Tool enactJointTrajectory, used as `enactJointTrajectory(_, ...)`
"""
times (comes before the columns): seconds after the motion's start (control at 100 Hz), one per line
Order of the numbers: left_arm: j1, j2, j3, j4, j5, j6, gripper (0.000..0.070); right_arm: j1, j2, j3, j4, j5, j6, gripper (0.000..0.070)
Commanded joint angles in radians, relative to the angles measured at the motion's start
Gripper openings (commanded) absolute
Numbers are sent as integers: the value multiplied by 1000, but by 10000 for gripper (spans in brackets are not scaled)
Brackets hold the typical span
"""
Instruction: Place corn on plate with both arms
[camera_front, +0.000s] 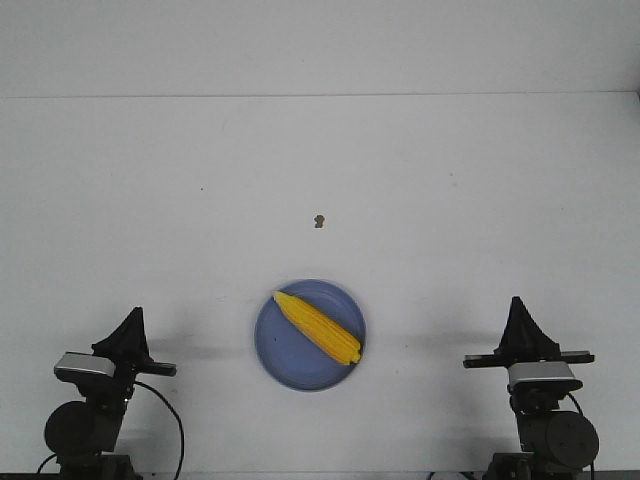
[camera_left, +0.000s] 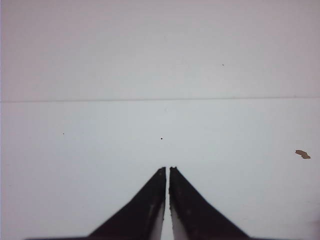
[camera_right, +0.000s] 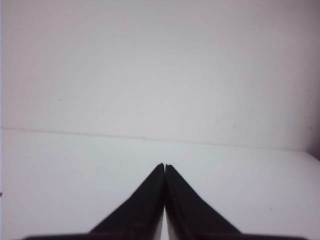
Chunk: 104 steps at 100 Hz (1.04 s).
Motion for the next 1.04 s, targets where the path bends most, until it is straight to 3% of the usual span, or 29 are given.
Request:
enactJointTrajectory(0.0,1,-1,-19,11,-2,-2,12,-1,0,-34,58,3,29,0)
enactJointTrajectory(0.1,1,-1,-19,12,-2,-2,12,-1,0,-86,125,3,63,0)
enactJointTrajectory(1.03,1,-1,-19,12,-2,-2,12,0,0,-85,103,3,67,0)
